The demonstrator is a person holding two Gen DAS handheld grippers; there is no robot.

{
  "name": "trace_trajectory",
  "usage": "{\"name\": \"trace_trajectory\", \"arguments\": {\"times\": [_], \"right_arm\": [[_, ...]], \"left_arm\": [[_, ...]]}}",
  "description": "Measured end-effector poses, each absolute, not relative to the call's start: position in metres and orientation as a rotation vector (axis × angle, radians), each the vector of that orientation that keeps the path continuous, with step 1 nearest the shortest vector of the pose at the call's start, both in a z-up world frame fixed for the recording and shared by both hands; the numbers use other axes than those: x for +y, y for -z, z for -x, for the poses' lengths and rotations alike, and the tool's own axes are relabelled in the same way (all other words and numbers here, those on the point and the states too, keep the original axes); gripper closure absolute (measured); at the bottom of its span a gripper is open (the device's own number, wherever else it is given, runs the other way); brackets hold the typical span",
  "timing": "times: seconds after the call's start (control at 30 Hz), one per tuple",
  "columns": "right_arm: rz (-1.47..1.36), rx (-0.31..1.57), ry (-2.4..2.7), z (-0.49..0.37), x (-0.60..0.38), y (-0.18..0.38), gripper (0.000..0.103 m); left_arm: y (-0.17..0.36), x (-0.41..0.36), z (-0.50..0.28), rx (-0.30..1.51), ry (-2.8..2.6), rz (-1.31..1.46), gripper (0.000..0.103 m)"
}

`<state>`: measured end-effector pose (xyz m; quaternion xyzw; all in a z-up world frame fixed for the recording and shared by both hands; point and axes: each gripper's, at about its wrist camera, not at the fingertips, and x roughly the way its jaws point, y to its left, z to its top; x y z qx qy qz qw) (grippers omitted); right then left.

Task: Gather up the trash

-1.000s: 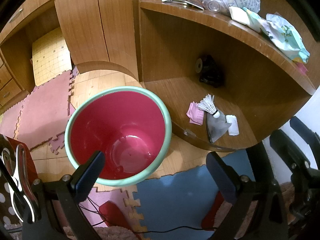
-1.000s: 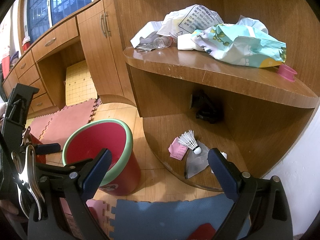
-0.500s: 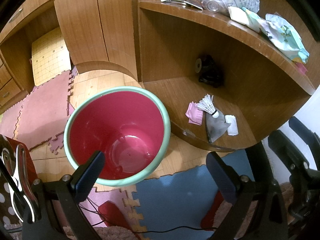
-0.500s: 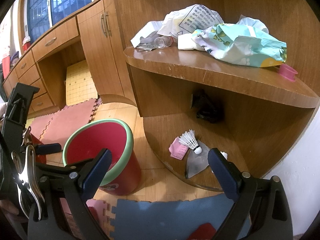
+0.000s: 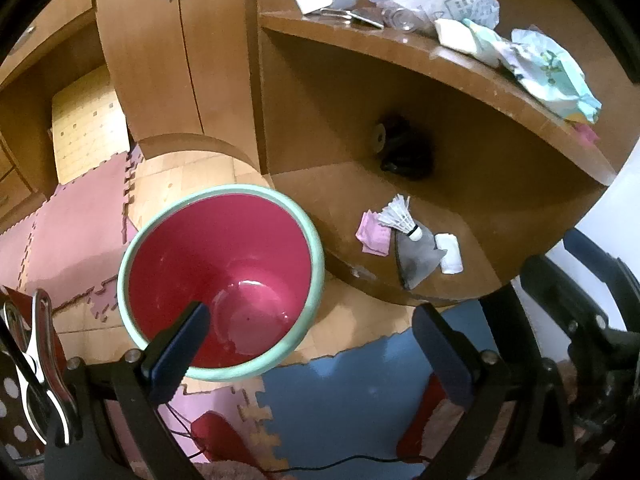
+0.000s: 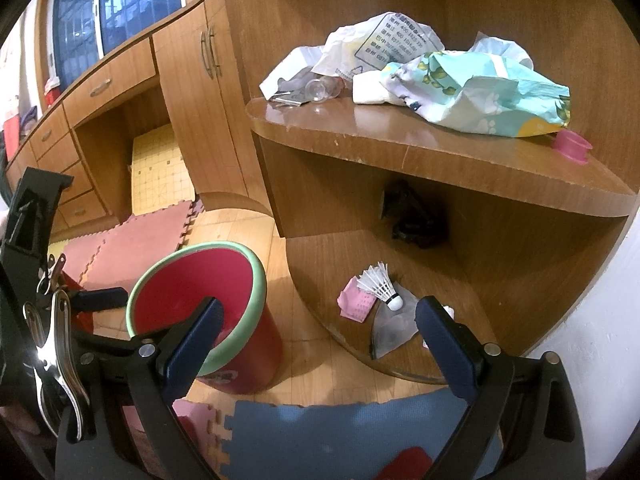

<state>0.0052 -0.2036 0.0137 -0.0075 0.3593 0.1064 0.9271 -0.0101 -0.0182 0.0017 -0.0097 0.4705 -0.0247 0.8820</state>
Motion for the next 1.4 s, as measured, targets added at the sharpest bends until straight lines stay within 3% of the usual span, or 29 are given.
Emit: {"name": "trace_trajectory", "arguments": {"times": [0.57,0.9,1.07,1.2,1.4], "right_arm": [[-0.090,0.684,-0.201,0.003,-0.230,-0.038,0.004],[-0.079,0.704,-0.144,0.001,-0.249,-0.031,0.004],[-0.081,0.788,-0.088,-0.002,-0.271,-0.010,0.010],[-0.142,0.874,-0.028,-0.004,-0.296,0.004,0.012],[-0.129,1.022,0.024,-0.015,-0.309,0.029,0.024]], "left_arm": [[-0.074,-0.002,0.008,0.893,0.071,0.075,0.000],[-0.056,-0.026,-0.013,0.976,0.117,0.054,0.001],[-0.036,-0.035,-0.022,1.029,0.124,0.063,0.019],[-0.029,-0.050,-0.028,1.024,0.131,0.008,0.027],[-0.024,-0.081,-0.041,1.004,0.168,-0.039,0.039]]}}
